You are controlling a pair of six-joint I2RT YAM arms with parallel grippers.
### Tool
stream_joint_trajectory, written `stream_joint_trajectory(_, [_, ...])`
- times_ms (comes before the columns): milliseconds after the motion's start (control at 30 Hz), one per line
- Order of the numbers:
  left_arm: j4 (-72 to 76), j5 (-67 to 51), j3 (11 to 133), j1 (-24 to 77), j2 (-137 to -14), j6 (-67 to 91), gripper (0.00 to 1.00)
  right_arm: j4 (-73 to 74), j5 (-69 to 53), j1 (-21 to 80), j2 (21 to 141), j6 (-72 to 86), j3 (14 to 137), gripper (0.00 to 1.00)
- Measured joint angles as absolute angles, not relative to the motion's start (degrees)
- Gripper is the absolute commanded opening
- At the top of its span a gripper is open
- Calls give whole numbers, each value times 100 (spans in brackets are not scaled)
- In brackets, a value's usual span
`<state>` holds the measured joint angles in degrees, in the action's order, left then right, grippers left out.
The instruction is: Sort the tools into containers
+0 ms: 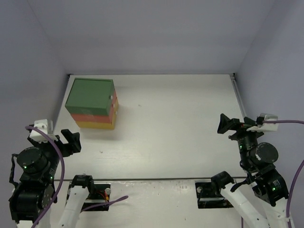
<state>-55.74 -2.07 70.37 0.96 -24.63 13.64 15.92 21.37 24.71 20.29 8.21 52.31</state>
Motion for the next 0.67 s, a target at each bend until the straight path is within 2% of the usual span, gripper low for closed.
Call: stream_joint_trajectory(667, [-5725,-125,6652,119,-2408,1374,74,1706,2213,2471,1890,621,5120,100])
